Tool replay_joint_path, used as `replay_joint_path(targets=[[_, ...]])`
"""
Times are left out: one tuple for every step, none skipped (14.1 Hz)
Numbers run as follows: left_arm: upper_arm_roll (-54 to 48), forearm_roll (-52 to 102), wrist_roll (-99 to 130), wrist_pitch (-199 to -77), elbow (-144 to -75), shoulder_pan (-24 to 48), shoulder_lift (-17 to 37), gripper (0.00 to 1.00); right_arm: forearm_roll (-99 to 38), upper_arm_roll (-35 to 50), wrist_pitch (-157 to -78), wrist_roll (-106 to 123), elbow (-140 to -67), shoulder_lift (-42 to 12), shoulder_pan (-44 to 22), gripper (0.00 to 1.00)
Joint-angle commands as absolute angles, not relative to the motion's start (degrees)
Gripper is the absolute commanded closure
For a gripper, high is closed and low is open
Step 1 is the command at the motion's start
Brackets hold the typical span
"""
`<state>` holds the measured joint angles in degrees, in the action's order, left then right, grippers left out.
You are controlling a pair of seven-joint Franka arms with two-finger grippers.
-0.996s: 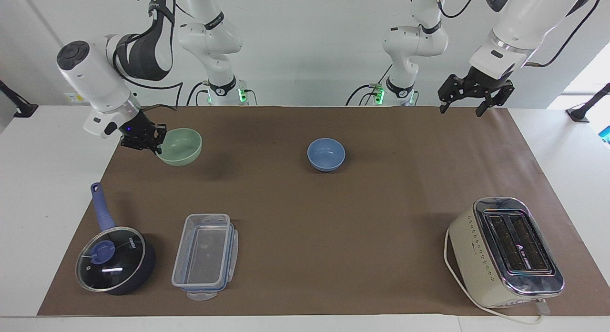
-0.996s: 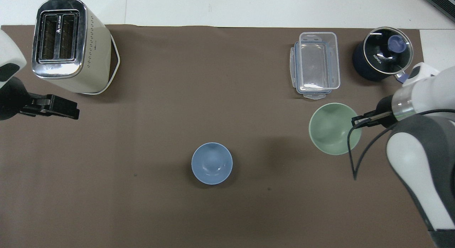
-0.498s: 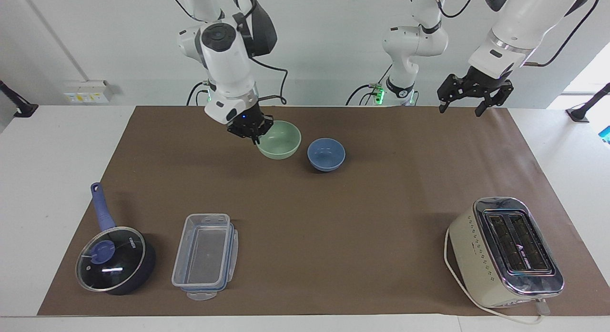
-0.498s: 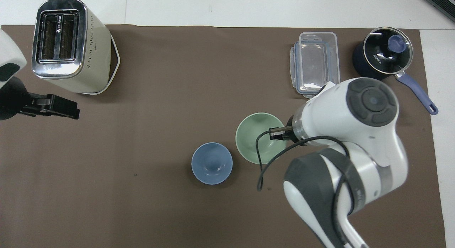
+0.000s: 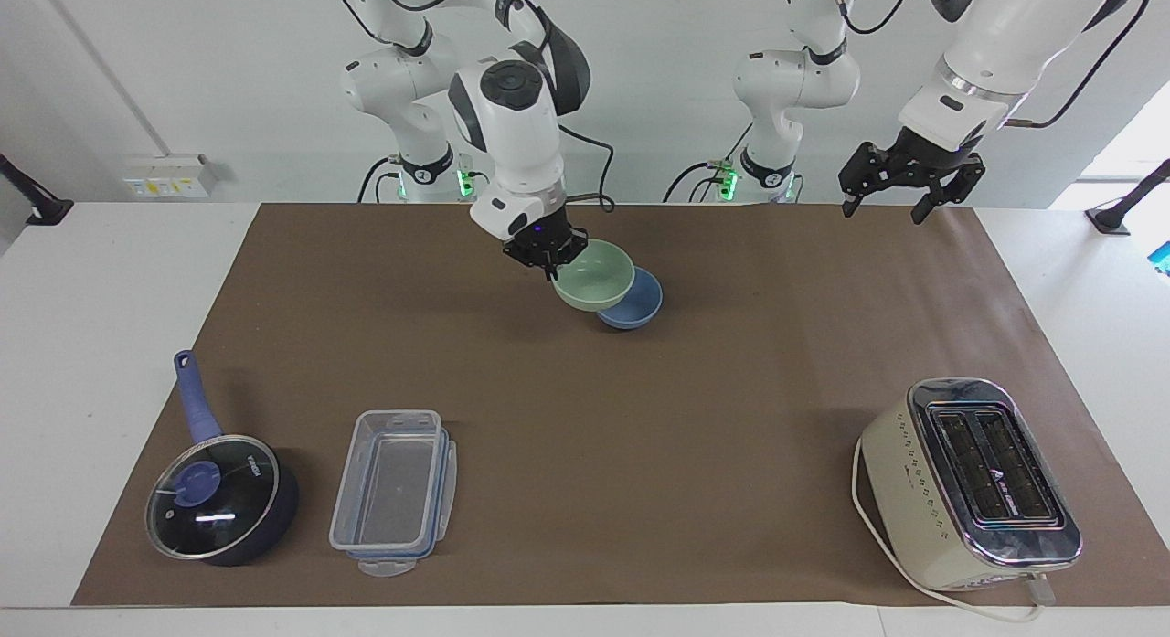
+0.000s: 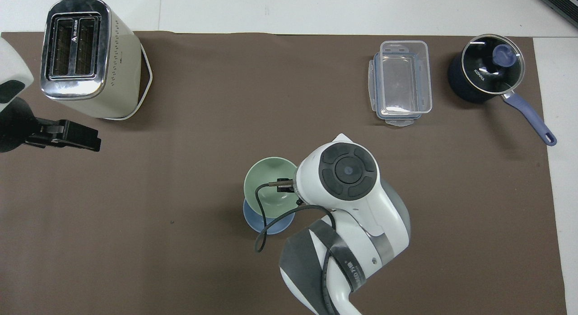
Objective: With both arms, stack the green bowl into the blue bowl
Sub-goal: 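Carry the green bowl with the right gripper over the blue bowl, then lower the green bowl into the blue bowl with the right gripper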
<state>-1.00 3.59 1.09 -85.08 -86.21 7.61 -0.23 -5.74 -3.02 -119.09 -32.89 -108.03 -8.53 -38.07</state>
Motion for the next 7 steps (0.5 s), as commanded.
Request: replay_joint_path(targets=[[-1.1, 2.8, 1.5, -85.6, -87.9, 7.5, -1.7, 0.00, -8.0, -3.3, -122.5, -32.8, -110.4, -8.9, -38.8, 1.00], [-1.1, 2.8, 1.5, -85.6, -87.9, 7.5, -1.8, 0.00, -8.3, -3.3, -123.8, -32.6, -111.1, -9.1, -38.8, 1.00], [-1.2, 2.8, 1.6, -85.6, -88.0, 7.5, -1.8, 0.00, -8.3, -3.3, -124.7, -32.7, -111.4, -9.6, -38.9, 1.00], [-1.2, 2.8, 1.6, -85.6, -88.0, 7.6, -1.8, 0.00, -8.3, -3.0, -125.1, -32.9, -111.7, -10.0, -39.1, 1.00], [-1.2, 2.8, 1.6, -85.6, -88.0, 7.6, -1.8, 0.00, -8.3, -2.6, -125.2, -32.7, -112.3, -10.4, -39.9, 1.00], [-1.2, 2.8, 1.6, -85.6, -88.0, 7.6, -1.8, 0.00, -8.3, -2.6, -125.3, -32.7, -113.5, -10.4, -40.4, 1.00], [-1.2, 2.8, 1.6, -85.6, -88.0, 7.6, -1.8, 0.00, -8.3, -2.5, -125.6, -33.0, -114.8, -10.3, -40.7, 1.00]])
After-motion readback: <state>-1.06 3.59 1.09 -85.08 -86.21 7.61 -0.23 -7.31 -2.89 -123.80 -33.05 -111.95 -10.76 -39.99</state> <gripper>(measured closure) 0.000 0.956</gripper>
